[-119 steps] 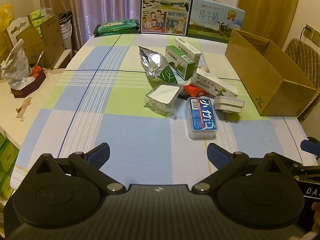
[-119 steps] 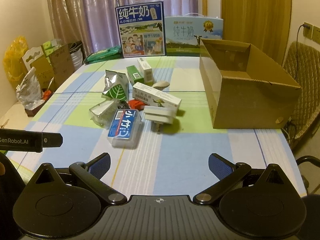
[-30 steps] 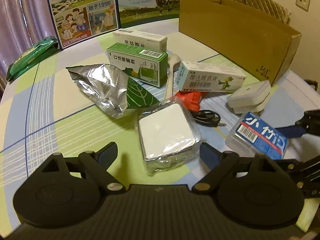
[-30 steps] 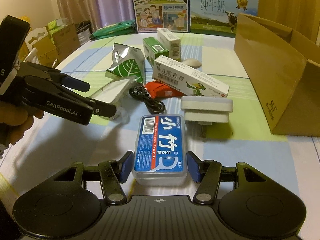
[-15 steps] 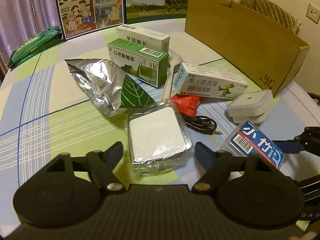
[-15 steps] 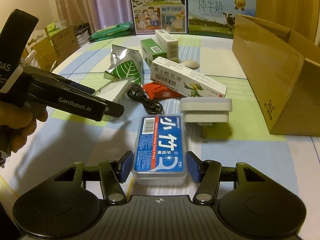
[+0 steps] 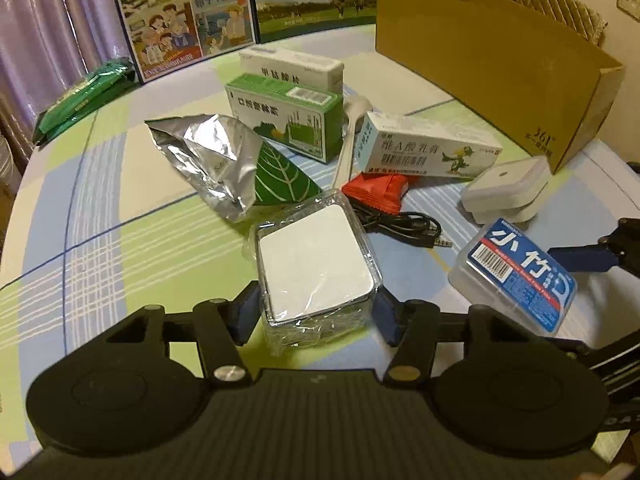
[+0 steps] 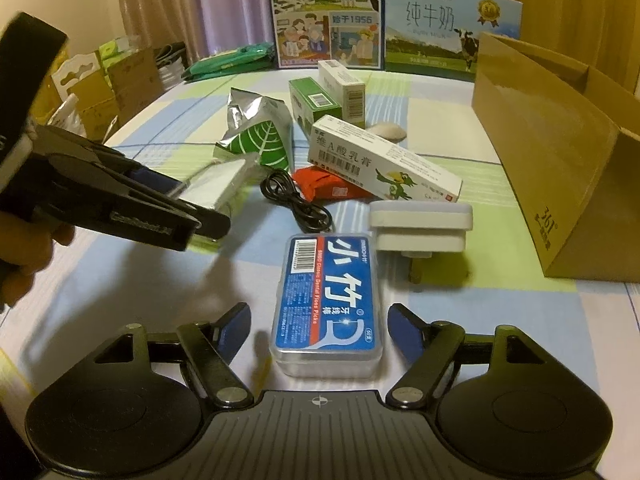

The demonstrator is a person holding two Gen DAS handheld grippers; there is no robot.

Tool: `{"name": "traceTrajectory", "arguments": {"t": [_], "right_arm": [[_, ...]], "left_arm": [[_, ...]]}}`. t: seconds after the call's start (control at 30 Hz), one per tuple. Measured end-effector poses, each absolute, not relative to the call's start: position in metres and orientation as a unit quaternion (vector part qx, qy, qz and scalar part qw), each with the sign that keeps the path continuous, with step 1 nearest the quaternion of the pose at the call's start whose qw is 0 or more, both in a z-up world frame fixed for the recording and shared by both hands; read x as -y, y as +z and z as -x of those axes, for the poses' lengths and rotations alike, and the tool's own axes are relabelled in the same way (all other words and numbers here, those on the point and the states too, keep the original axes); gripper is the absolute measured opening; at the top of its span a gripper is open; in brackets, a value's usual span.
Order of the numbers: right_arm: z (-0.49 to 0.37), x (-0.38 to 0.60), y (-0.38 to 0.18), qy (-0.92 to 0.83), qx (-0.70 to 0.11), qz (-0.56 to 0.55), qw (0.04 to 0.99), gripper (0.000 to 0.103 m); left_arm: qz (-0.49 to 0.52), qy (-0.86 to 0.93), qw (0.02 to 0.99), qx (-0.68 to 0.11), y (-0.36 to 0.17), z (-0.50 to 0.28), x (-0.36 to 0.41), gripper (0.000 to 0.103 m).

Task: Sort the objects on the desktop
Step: 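Carry both boxes to the cardboard box and open the left tool to drop the clear box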

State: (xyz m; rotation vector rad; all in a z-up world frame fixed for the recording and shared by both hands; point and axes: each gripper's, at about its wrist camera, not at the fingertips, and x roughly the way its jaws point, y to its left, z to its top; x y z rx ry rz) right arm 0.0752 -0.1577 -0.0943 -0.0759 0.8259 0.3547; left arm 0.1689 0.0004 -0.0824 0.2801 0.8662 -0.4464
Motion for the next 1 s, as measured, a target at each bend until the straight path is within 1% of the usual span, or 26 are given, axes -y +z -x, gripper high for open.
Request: {"name": "traceTrajectory", "arguments": {"t": [0.23,0.27,0.33,0.5,0.73,1.0], "right_arm": [[-0.083,0.151,-0.098,0.173,-0.397,0.053,0.9,0.072],[-0.084,0.151,-0.099,0.172,-0.397,0.055,0.9,0.069],[-0.086,0.151,-0.1,0.169,-0.4,0.059,0.899,0.053],[-0.076,0.158,-0.09,0.172,-0.395,0.053,0.901,0.053],[-0.053,0.19,-0.044,0.158,-0.363,0.024,0.918,0.053],[-0.05,0.261,0.018,0.103,-0.309,0.007,0.945,0.053]], "left_arm": [[-0.109,-0.197,0.892,-0.392,-0.063,-0.161,-0.009,0.053],[-0.11,-0.195,0.894,-0.388,-0.061,-0.16,-0.009,0.053],[-0.111,-0.194,0.896,-0.384,-0.056,-0.157,-0.008,0.053],[-0.117,-0.191,0.901,-0.371,-0.042,-0.142,-0.003,0.053],[-0.118,-0.201,0.904,-0.359,-0.009,-0.119,0.02,0.053],[-0.137,-0.263,0.895,-0.332,0.035,-0.11,0.094,0.053]]}}
